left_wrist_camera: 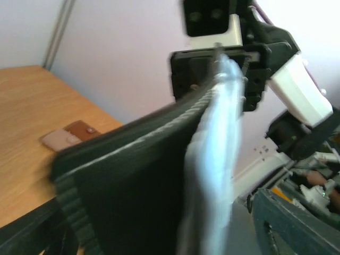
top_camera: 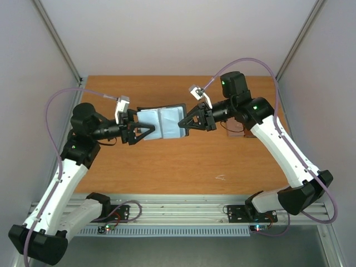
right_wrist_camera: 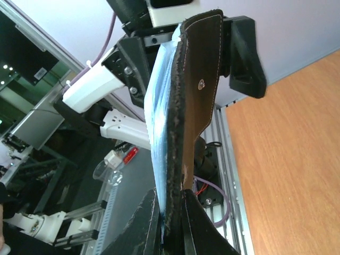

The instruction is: Take the credit cards out of the card holder

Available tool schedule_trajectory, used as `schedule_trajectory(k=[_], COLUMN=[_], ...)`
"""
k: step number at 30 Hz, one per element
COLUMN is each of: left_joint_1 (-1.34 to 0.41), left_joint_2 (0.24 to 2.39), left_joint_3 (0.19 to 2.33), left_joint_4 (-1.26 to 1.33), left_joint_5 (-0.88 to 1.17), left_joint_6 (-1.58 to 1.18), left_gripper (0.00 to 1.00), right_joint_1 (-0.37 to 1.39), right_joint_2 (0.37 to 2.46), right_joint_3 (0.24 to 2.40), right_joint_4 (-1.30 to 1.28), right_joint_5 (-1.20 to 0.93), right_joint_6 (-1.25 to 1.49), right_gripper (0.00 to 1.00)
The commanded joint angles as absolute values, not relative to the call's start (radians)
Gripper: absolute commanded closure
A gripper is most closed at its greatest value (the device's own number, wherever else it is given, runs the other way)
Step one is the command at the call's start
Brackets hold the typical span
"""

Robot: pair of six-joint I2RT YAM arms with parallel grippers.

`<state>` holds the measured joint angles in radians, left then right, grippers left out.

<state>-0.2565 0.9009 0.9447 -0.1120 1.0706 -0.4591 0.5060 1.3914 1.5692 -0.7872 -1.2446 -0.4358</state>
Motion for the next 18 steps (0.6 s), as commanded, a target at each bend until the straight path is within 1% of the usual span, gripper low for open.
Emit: schedule_trajectory(k=[1, 2, 4, 5, 6, 7, 8, 11, 13, 15, 18], left_joint_1=[-0.296, -0.299, -0.308, -0.31, -0.312, -0.315, -0.319, -0.322, -0.324, -0.323, -0.321], left_joint_2=[0.886, 0.889, 0.888, 0.888, 0.887, 0.886, 0.883, 0.875, 0.87, 0.867, 0.865], left_joint_3=[0.949, 0.95, 0.951, 0.951, 0.952, 0.951, 0.95, 0.948, 0.949, 0.949, 0.959], left_joint_4=[-0.011, 0.026, 0.049, 0.052, 0.057, 0.065, 0.069, 0.081, 0.085, 0.1, 0.129], left_joint_5=[1.162, 1.158, 1.135, 1.13, 1.137, 1.151, 1.16, 1.177, 1.179, 1.176, 1.17], left_joint_6=[-0.437, -0.436, -0.451, -0.453, -0.452, -0.442, -0.436, -0.426, -0.417, -0.408, -0.436], left_gripper=[0.28, 0.42, 0.84, 0.97, 0.99, 1.0, 1.0, 1.0, 1.0, 1.0, 1.0], right_joint_1=[0.55, 0.566, 0.591, 0.597, 0.599, 0.602, 0.604, 0.611, 0.616, 0.621, 0.616], right_joint_2=[1.377, 1.38, 1.381, 1.378, 1.373, 1.364, 1.355, 1.34, 1.336, 1.344, 1.35], right_joint_3=[1.597, 1.602, 1.606, 1.602, 1.593, 1.577, 1.556, 1.526, 1.522, 1.523, 1.553], right_joint_4=[-0.783, -0.788, -0.775, -0.753, -0.723, -0.688, -0.648, -0.591, -0.567, -0.548, -0.572], right_joint_5=[-1.186, -1.157, -1.107, -1.087, -1.036, -1.002, -0.916, -0.762, -0.702, -0.717, -0.898], right_joint_6=[-0.452, -0.465, -0.474, -0.466, -0.449, -0.429, -0.402, -0.366, -0.354, -0.349, -0.407], right_gripper=[0.95, 0.94, 0.92, 0.91, 0.88, 0.84, 0.81, 0.77, 0.74, 0.68, 0.51])
